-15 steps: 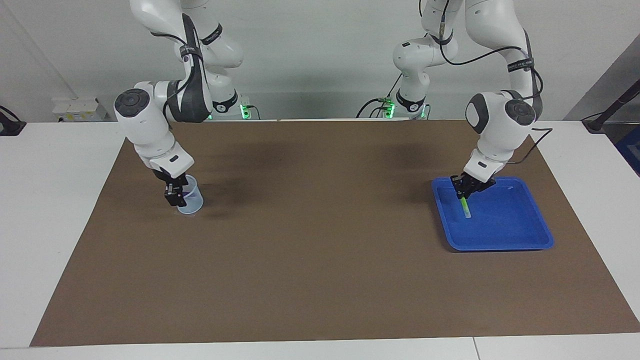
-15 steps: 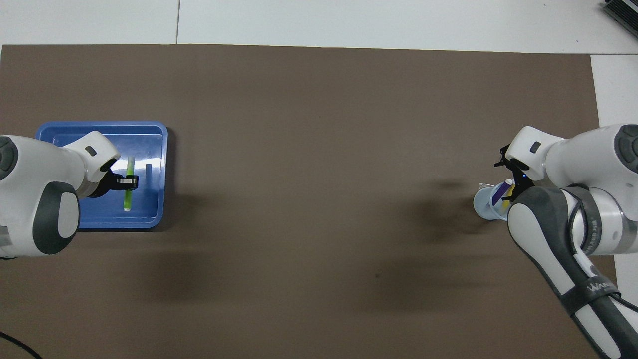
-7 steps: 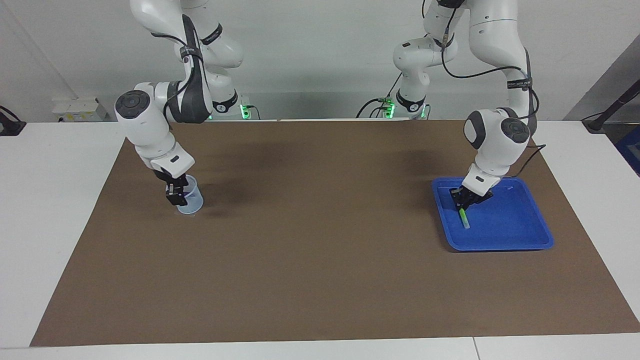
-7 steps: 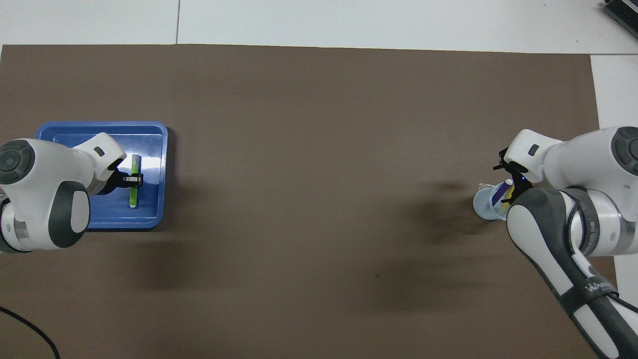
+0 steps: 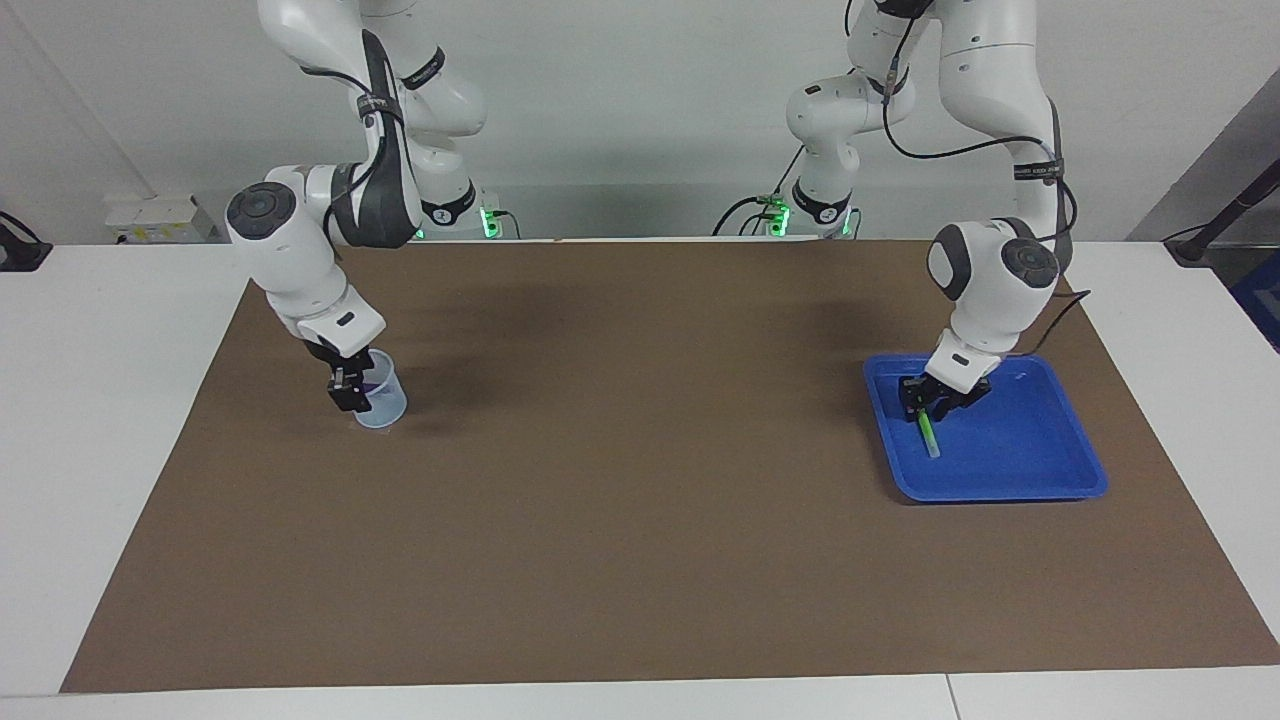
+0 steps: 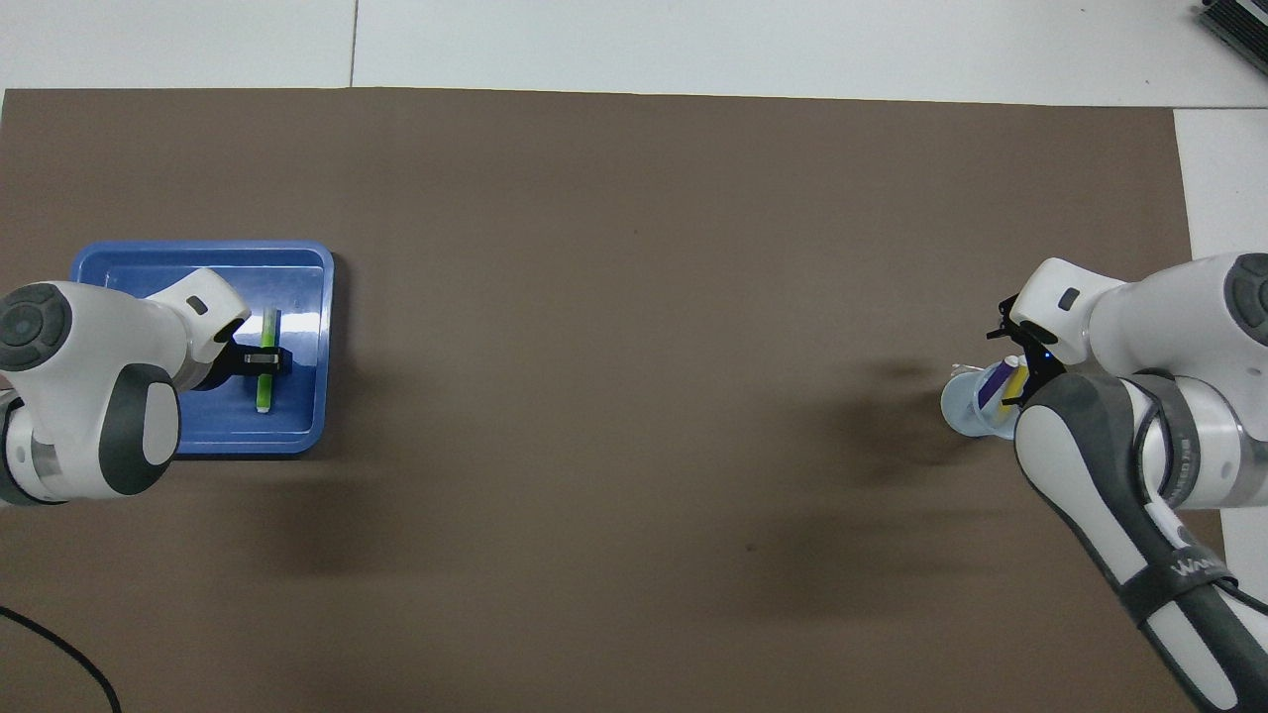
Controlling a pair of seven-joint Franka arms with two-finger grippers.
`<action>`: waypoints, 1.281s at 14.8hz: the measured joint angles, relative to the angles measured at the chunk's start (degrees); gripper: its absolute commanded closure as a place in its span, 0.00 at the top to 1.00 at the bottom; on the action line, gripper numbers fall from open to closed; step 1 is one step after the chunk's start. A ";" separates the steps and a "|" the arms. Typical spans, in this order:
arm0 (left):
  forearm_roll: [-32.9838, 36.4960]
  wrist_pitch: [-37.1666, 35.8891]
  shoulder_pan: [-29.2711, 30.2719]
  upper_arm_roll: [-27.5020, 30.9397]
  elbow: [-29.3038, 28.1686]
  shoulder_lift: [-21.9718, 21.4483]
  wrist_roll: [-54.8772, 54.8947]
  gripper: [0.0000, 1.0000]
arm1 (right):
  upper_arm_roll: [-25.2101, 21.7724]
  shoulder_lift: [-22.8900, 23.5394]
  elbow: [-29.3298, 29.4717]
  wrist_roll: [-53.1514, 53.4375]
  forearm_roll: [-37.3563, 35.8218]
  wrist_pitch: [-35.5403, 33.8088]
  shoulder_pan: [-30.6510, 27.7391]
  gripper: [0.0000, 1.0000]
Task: Right arm passes pens to left for tray arrangement
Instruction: 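Lower the green pen into the tray and open the left gripper, then grasp the purple pen in the cup with the right gripper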
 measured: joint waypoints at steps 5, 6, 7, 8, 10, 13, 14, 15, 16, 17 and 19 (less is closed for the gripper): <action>-0.02 -3.95 0.08 -0.21 1.83 -0.11 -0.15 0.63 | -0.01 0.00 -0.02 -0.01 0.00 0.00 -0.13 0.69; -0.35 -5.39 0.08 -0.25 2.77 -0.28 -0.90 0.65 | -0.01 0.00 -0.03 -0.01 0.00 0.00 -0.13 0.62; -1.18 -6.85 0.09 -0.29 3.82 -0.49 -2.31 0.71 | -0.01 0.00 -0.03 -0.01 0.00 0.00 -0.13 0.56; -2.63 -8.14 0.09 -0.34 4.83 -0.75 -3.49 0.75 | -0.01 0.00 -0.03 -0.01 0.00 0.00 -0.13 0.51; -4.66 -10.48 0.08 -0.67 6.71 -1.59 -4.36 0.87 | -0.01 0.00 -0.04 -0.01 0.00 0.00 -0.13 0.35; -5.27 -13.69 -0.32 -1.47 8.81 -3.70 -7.23 1.00 | -0.01 -0.03 -0.04 -0.01 0.00 0.00 -0.14 0.08; -5.37 -14.79 -0.92 -1.55 9.60 -4.38 -9.28 1.00 | -0.02 -0.08 -0.04 -0.01 0.00 -0.02 -0.16 0.00; -5.44 -15.91 -1.66 -1.58 10.46 -4.94 -11.66 1.00 | -0.03 -0.35 0.23 0.00 0.00 -0.33 -0.24 0.00; -5.49 -17.06 -2.46 -1.63 11.49 -5.27 -13.98 1.00 | -0.03 -0.68 0.29 0.02 0.00 -0.90 -0.35 0.00; -5.53 -18.28 -3.28 -1.65 12.62 -5.42 -15.82 1.00 | -0.03 -0.86 0.31 0.03 0.00 -1.35 -0.45 0.00; -6.83 -21.70 -4.45 -1.74 15.26 -5.47 -18.60 1.00 | -0.03 -1.00 0.75 0.27 0.00 -2.66 -0.58 0.00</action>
